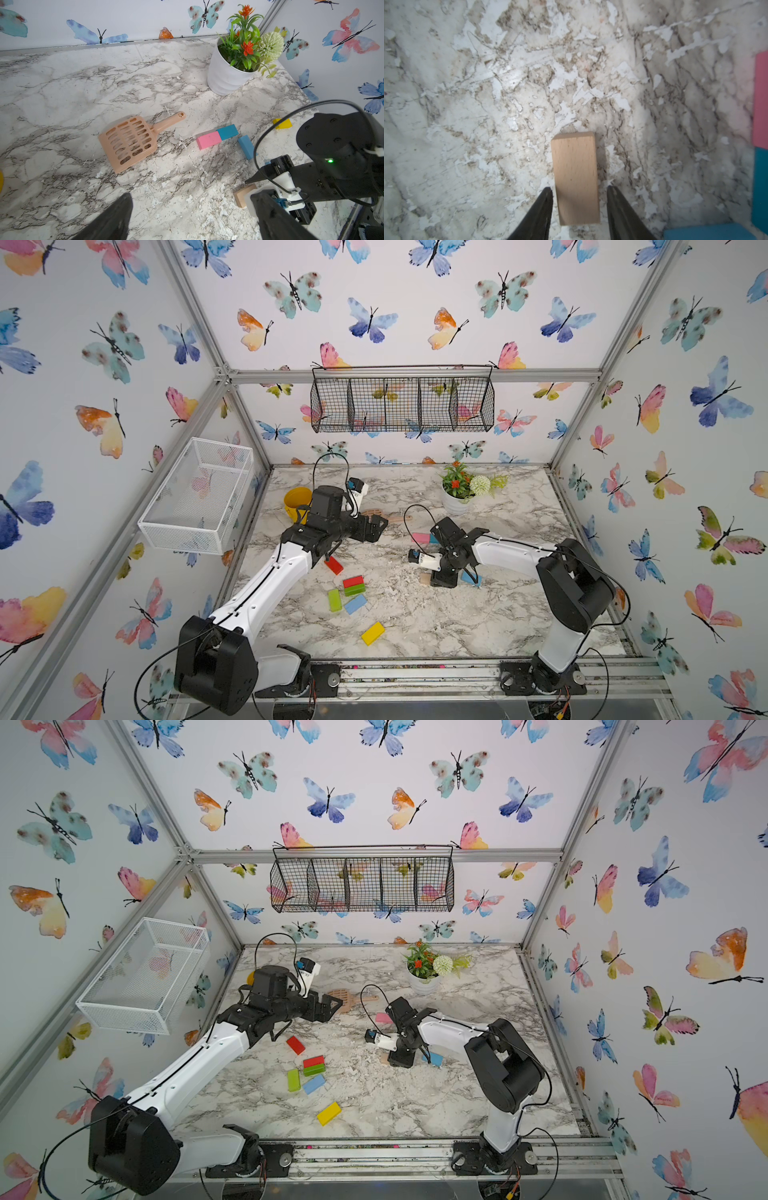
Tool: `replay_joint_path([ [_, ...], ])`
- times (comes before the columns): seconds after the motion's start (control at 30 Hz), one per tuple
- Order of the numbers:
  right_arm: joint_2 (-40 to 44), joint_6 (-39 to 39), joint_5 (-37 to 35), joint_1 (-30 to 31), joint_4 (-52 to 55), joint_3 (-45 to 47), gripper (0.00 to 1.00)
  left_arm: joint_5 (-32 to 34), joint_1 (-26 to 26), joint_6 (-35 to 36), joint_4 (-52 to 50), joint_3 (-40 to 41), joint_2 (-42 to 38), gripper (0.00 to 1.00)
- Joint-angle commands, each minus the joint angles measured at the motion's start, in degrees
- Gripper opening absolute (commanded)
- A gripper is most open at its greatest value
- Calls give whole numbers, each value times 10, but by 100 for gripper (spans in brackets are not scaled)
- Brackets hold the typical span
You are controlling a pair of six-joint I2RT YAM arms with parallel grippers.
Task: Assemble the letter c with building blocks
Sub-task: Adjust the building block at the center of the board.
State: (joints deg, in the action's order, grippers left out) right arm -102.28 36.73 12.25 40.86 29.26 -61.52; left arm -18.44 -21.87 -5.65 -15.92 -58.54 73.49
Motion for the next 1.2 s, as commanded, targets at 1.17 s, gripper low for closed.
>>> replay_joint_path([
  [1.17, 88, -352, 74, 9, -88, 16, 26, 25, -2, -16, -11, -8, 16, 92],
])
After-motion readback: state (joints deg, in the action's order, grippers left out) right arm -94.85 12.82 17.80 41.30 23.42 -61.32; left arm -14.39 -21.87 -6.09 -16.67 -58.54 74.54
